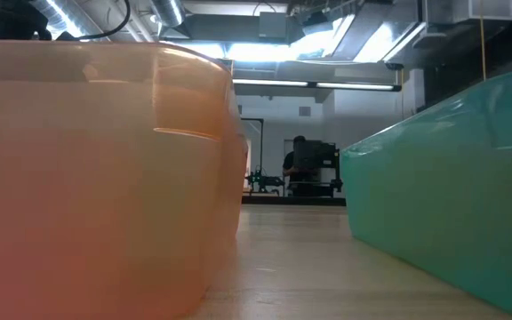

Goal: Pick and place medicine bottles into bin by pill shape (circle, oval)
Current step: Put the big orange pill bottle into the green bin

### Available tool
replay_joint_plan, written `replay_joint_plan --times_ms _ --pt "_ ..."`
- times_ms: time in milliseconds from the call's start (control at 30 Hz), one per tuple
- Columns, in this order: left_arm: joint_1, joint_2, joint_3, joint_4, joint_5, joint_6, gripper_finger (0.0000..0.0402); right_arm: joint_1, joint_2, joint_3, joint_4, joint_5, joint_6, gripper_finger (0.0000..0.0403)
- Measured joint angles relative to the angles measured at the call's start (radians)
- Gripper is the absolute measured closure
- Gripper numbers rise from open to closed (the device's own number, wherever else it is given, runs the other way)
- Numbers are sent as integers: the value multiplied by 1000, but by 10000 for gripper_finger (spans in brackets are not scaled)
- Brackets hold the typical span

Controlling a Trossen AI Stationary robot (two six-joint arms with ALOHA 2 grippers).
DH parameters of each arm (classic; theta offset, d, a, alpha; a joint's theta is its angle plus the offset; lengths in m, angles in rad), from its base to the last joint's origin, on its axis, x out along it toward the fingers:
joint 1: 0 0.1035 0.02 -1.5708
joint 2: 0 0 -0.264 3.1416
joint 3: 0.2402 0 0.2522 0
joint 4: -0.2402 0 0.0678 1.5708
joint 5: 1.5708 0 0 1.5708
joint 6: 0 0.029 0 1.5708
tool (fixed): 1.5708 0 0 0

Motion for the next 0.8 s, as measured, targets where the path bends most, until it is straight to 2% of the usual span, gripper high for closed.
replay_joint_plan --times_ms 200,467,800 --pt "0 0 0 0 0 0 223 7 -51 -120 107 -9 -2 123" --pt "0 0 0 0 0 0 223 9 -52 -152 119 -35 -31 123" --pt "0 0 0 0 0 0 223 13 -52 -232 260 -45 -78 123"
